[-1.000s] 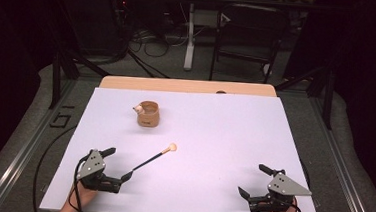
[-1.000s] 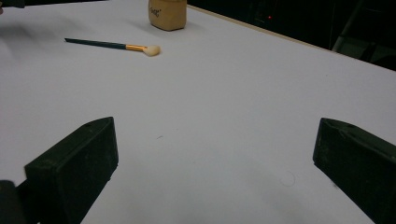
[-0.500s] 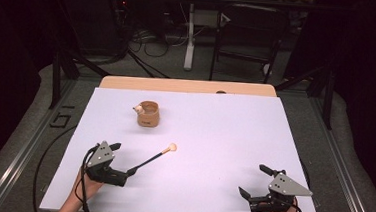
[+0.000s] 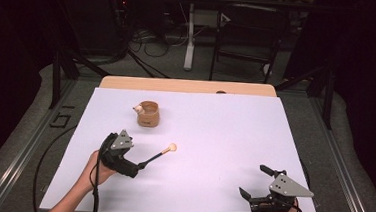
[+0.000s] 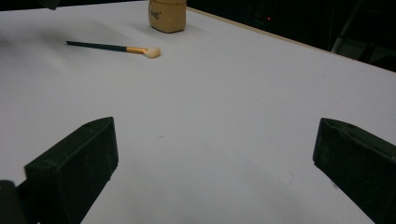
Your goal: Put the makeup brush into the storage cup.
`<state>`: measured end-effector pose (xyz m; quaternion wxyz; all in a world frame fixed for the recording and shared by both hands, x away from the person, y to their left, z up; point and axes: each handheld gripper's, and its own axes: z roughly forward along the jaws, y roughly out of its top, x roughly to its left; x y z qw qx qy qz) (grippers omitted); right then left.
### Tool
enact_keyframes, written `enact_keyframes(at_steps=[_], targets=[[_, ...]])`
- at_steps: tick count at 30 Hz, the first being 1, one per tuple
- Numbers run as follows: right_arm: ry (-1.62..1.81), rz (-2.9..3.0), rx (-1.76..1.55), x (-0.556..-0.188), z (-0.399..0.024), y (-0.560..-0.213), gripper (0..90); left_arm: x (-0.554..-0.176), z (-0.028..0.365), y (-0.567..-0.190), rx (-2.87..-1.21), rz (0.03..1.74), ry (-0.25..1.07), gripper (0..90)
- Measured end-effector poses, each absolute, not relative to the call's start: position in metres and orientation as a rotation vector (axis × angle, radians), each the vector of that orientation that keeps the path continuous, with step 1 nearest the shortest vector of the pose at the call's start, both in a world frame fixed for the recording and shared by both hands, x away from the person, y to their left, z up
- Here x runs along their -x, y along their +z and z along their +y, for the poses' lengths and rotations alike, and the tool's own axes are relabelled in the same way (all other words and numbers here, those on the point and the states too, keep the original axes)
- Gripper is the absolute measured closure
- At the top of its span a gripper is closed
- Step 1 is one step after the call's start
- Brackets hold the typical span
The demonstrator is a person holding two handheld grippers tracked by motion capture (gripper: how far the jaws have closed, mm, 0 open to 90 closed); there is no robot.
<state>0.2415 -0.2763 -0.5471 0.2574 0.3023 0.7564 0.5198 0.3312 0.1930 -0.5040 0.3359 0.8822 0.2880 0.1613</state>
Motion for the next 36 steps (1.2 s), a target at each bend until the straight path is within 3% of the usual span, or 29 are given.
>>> enact_keyframes(at_steps=[18,36], targets=[[1.401,2.062,-0.822,-0.243,-0.275,-0.548,0.0,-0.365,0.154,-0.495,-2.529,0.780,0.336,1.3],[1.377,2.068,-0.826,-0.241,-0.275,-0.547,0.0,-0.380,0.138,-0.499,-2.642,0.780,0.263,18.4]])
